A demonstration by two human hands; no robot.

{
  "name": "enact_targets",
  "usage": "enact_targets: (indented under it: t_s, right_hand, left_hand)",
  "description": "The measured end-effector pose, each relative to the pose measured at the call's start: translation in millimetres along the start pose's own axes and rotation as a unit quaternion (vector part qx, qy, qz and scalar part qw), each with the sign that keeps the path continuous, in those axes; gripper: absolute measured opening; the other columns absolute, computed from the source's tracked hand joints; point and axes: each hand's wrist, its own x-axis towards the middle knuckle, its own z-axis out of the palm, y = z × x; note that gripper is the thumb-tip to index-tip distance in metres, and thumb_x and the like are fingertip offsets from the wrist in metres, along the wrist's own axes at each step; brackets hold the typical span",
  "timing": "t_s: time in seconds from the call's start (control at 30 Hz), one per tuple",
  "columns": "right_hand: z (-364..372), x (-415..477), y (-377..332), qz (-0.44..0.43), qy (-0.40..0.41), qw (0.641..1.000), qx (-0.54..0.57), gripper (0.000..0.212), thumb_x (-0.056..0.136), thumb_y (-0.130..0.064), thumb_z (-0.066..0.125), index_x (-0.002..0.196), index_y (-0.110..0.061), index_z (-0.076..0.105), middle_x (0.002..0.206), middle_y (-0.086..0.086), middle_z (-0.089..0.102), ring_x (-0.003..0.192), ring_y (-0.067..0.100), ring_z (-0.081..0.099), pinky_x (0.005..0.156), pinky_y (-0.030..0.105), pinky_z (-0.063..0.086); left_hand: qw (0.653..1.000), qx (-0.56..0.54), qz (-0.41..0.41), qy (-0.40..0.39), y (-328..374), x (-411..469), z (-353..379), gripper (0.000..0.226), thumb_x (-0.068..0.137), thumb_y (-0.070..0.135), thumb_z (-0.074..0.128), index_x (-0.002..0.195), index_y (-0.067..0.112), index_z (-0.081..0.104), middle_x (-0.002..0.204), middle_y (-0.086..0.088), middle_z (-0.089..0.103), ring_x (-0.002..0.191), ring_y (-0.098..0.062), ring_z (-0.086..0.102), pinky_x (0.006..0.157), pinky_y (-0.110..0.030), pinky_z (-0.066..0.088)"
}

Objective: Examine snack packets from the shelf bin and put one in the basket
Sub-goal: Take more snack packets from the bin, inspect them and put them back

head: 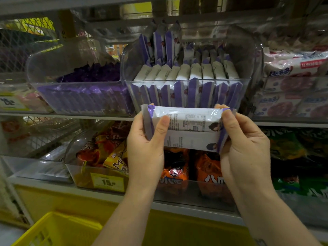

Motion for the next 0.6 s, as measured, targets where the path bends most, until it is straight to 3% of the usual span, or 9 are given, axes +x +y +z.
enact_targets:
  t_s: [0.03,0.1,0.2,0.3,0.4,0.6]
  right_hand:
    - [1.9,-1.2,0.4,-0.001,0.018,1.000,0.024,0.014,0.069,-0.031,0.068,0.072,-0.023,0.079,0.080,-0.005,0.076,0.080,0.007,0.071,0.067,0.020,0.056]
    - [4.2,-3.5,1.0,-0.010,0.038,0.998,0.053,0.013,0.071,-0.027,0.066,0.071,-0.021,0.078,0.080,-0.004,0.075,0.080,0.007,0.071,0.066,0.019,0.056]
    - [7.4,-5.0,-0.3,-0.041,0.024,0.997,0.067,0.012,0.072,-0.026,0.066,0.071,-0.024,0.078,0.085,-0.006,0.076,0.084,0.005,0.071,0.069,0.017,0.055]
    - [8.8,-4.8,0.5,-0.047,-0.016,0.996,0.079,0.011,0.069,-0.028,0.069,0.073,-0.023,0.079,0.087,-0.005,0.077,0.085,0.005,0.071,0.072,0.018,0.055]
    - [7.8,-4.3,4.1,-0.047,-0.055,0.996,0.052,0.014,0.064,-0.034,0.072,0.073,-0.026,0.079,0.087,-0.006,0.077,0.086,0.006,0.071,0.074,0.019,0.055]
    - [5.9,-4.6,9.5,-0.006,-0.129,0.992,0.011,0.012,0.061,-0.033,0.073,0.070,-0.026,0.078,0.091,-0.003,0.077,0.093,0.013,0.071,0.079,0.027,0.056]
  left_hand:
    - [0.999,0.031,-0.013,-0.005,0.0,-2.0,3.8,0.059,0.085,0.054,0.057,0.138,0.029,0.048,0.130,0.013,0.061,0.120,-0.004,0.057,0.097,-0.030,0.052]
    - [0.997,0.060,-0.036,-0.023,0.3,-5.4,11.1,0.083,0.081,0.061,0.053,0.152,0.040,0.017,0.150,0.021,0.037,0.134,0.003,0.038,0.106,-0.021,0.038]
    - [0.994,0.070,-0.069,-0.047,4.6,-11.7,22.5,0.100,0.078,0.061,0.057,0.147,0.051,-0.015,0.142,0.033,0.014,0.132,0.009,0.021,0.097,-0.012,0.024]
    - [0.992,0.020,-0.112,-0.057,8.2,-12.6,28.8,0.112,0.078,0.047,0.074,0.144,0.056,-0.016,0.149,0.027,0.006,0.136,-0.005,0.030,0.111,-0.032,0.032]
    - [0.981,-0.092,-0.158,-0.057,10.9,-8.2,28.6,0.123,0.056,0.035,0.078,0.141,0.065,-0.006,0.158,0.003,0.017,0.130,-0.023,0.049,0.104,-0.050,0.045]
    - [0.948,-0.242,-0.208,0.007,9.0,-0.8,26.0,0.111,0.072,-0.005,0.061,0.145,0.056,0.004,0.144,-0.013,0.043,0.117,-0.033,0.059,0.074,-0.041,0.060]
